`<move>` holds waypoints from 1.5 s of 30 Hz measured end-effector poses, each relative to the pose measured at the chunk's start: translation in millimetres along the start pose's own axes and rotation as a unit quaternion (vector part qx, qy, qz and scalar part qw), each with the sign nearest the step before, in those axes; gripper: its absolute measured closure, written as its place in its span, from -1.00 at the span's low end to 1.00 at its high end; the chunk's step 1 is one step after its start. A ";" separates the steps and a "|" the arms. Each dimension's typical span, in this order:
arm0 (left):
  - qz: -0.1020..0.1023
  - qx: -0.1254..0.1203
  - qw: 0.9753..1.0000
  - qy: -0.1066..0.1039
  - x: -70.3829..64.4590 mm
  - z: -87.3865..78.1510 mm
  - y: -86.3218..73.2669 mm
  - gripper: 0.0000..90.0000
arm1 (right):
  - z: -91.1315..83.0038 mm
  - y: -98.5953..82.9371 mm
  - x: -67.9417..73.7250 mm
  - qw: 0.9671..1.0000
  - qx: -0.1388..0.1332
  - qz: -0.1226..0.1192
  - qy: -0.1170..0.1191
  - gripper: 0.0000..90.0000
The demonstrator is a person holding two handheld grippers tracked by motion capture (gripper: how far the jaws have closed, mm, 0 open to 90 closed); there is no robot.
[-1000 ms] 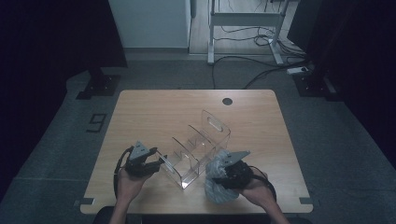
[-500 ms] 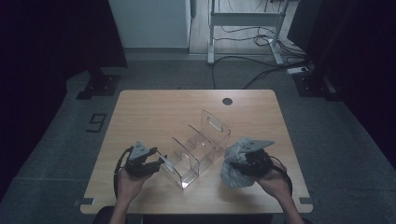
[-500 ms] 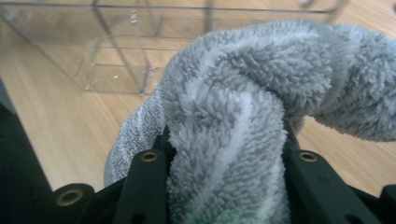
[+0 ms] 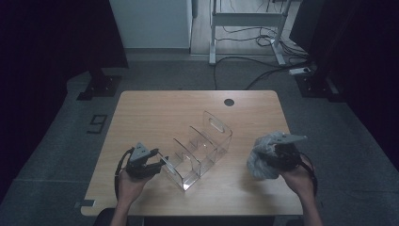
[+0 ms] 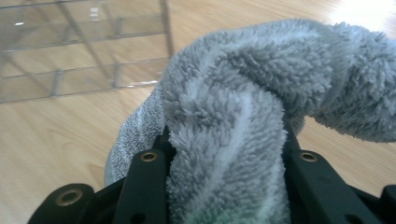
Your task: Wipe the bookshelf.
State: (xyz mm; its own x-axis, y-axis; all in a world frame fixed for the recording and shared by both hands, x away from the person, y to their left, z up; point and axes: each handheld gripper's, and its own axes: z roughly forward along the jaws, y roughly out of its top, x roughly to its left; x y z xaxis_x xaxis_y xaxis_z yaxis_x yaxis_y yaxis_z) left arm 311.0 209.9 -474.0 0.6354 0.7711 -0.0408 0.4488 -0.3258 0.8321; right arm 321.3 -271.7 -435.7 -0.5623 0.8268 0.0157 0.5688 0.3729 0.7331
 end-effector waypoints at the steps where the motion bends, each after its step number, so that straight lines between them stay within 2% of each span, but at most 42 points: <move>1: 0.000 0.000 1.000 0.000 0.0 0.0 0.0 -0.01 | 0.0 0.0 0.0 1.000 0.000 0.000 0.000 0.39; 4: 0.000 0.000 1.000 0.000 0.0 0.1 0.0 -0.01 | -1.3 -8.0 -14.8 0.999 0.006 0.015 -0.029 0.38; 5: 0.000 0.000 1.000 0.000 0.1 0.1 0.0 -0.01 | -0.2 -10.1 -18.0 0.999 0.010 0.020 -0.032 0.38; 8: 0.000 0.000 1.000 -0.001 0.1 0.1 0.0 -0.01 | 4.4 -15.1 -23.3 0.999 0.017 0.028 -0.039 0.38; 10: 0.000 0.000 1.000 0.000 0.0 0.2 0.1 -0.01 | 15.3 -23.3 -29.4 0.998 0.034 0.036 -0.043 0.36; 14: 0.000 0.000 1.000 0.000 0.1 0.3 0.1 -0.01 | 28.4 -33.1 -35.1 0.997 0.052 0.040 -0.040 0.34; 20: 0.001 -0.001 1.000 0.000 0.0 0.4 0.0 -0.02 | 42.1 -41.6 -38.9 0.996 0.074 0.042 -0.041 0.31; 24: 0.000 -0.001 1.000 0.000 0.0 0.5 0.0 -0.02 | 53.5 -47.6 -40.0 0.994 0.096 0.033 -0.042 0.27; 27: -0.001 -0.001 1.000 0.000 0.0 0.7 -0.2 -0.03 | 61.3 -52.2 -40.8 0.992 0.113 0.025 -0.043 0.19; 28: -0.003 -0.002 1.000 0.000 0.0 1.4 -0.5 -0.04 | 63.9 -53.9 -41.1 0.992 0.119 0.021 -0.041 0.11; 29: -0.003 -0.002 1.000 0.000 0.0 1.4 -0.5 -0.05 | 63.9 -53.9 -41.1 0.992 0.119 0.021 -0.041 0.11; 30: -0.004 -0.002 1.000 0.001 0.0 1.8 -0.6 -0.09 | 63.7 -54.0 -41.9 0.992 0.116 0.023 -0.037 -0.01; 31: -0.005 -0.002 1.000 0.002 0.2 2.2 -0.8 -0.09 | 63.7 -54.0 -41.9 0.992 0.116 0.023 -0.037 -0.01; 33: -0.008 -0.002 1.000 0.003 0.7 2.3 -1.3 -0.18 | 61.8 -53.5 -43.0 0.993 0.108 0.025 -0.030 -0.14; 34: -0.008 -0.001 1.000 0.007 1.2 1.4 -1.5 -0.32 | 58.1 -51.8 -44.0 0.994 0.101 0.028 -0.026 -0.23; 35: -0.008 -0.001 1.000 0.007 1.2 1.4 -1.5 -0.38 | 58.1 -51.8 -44.0 0.994 0.101 0.028 -0.026 -0.23; 36: -0.009 0.000 1.000 0.006 1.7 1.0 -1.3 -0.38 | 55.7 -50.7 -44.5 0.995 0.093 0.030 -0.024 -0.26; 38: -0.010 0.001 1.000 0.004 1.5 -0.6 -1.4 -0.56 | 47.0 -46.5 -45.2 0.996 0.073 0.033 -0.028 -0.32; 39: -0.010 0.001 1.000 0.004 1.5 -0.6 -1.4 -0.60 | 47.0 -46.5 -45.2 0.996 0.073 0.033 -0.028 -0.32; 40: -0.009 0.002 1.000 0.004 0.6 -1.3 -1.5 -0.65 | 41.9 -44.1 -45.0 0.997 0.059 0.035 -0.030 -0.36; 45: -0.008 0.003 1.000 0.000 -2.7 -7.8 -4.5 -0.70 | 33.0 -37.1 -42.5 0.999 0.037 0.033 -0.020 -0.42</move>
State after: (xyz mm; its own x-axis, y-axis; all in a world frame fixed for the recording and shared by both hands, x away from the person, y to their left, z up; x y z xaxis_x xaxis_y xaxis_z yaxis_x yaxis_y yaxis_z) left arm 302.4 213.6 -473.3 0.6283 0.7760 -0.0551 0.4634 -0.3165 0.8277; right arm 343.9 -306.8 -486.0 -0.4996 0.8656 0.0341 0.6472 0.3469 0.6789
